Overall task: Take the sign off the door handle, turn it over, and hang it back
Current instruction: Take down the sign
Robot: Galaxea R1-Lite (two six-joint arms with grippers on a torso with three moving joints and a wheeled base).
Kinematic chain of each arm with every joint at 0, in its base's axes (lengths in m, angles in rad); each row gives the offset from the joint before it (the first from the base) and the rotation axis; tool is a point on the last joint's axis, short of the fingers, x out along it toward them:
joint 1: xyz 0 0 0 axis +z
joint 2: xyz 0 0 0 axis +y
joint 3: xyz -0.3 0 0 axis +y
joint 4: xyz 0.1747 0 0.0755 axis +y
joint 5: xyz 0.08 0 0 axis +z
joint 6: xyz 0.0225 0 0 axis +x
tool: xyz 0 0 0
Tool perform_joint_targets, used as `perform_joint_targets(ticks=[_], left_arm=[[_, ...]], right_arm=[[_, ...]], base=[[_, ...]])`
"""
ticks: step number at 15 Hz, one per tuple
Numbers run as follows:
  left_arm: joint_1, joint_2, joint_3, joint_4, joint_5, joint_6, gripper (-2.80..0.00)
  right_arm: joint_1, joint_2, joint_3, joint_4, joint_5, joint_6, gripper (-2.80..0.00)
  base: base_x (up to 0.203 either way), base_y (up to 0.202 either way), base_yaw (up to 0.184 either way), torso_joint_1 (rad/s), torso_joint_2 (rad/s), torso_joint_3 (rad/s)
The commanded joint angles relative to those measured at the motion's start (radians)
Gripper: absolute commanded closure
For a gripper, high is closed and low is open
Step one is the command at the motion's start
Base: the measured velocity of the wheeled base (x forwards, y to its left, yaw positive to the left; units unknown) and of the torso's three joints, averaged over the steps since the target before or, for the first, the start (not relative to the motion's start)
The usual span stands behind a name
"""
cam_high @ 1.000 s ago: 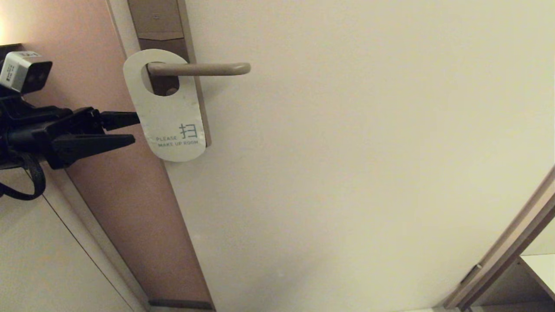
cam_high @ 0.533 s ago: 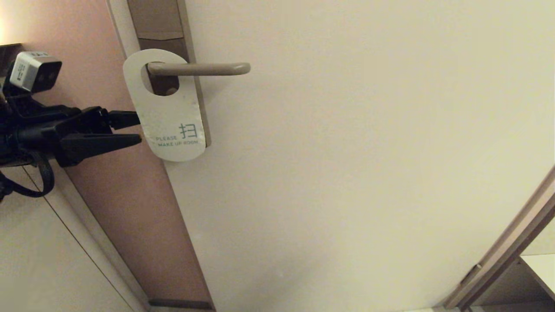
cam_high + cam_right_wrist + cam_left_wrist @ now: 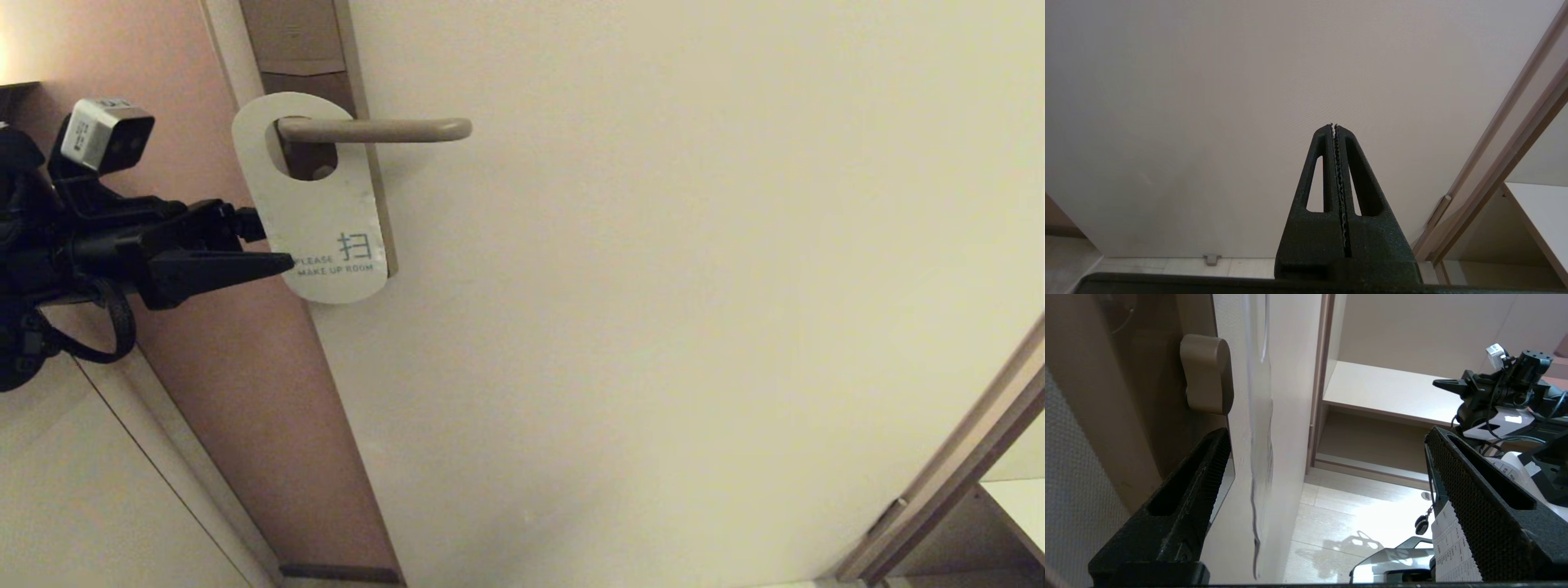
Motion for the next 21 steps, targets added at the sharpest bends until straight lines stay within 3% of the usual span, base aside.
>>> perform_joint_targets(ticks=[1,14,20,21], left_arm=[[-0.012,0.008,-0.005,-0.005,-0.007,-0.001,-2.80],[-0.044,0.016,-0.015,-0.007,0.009,0.008,-2.80],[-0.044,0.035,-0.013,-0.070,0.009,0.004,-2.80],[-0.044,0.035,-0.013,-0.070,0.009,0.004,0.00]], right_arm=[[0.001,0.001,0.000,0.000,0.000,0.000,0.00],[-0.001,0.001,0.000,0.000,0.000,0.000,0.00],[-0.001,0.001,0.000,-0.001,0.000,0.000,0.00],[-0.001,0.001,0.000,0.000,0.000,0.000,0.00]], base=[[0.000,0.000,0.000,0.000,0.00,0.000],[0.000,0.000,0.000,0.000,0.00,0.000],[0.000,0.000,0.000,0.000,0.00,0.000],[0.000,0.000,0.000,0.000,0.00,0.000]])
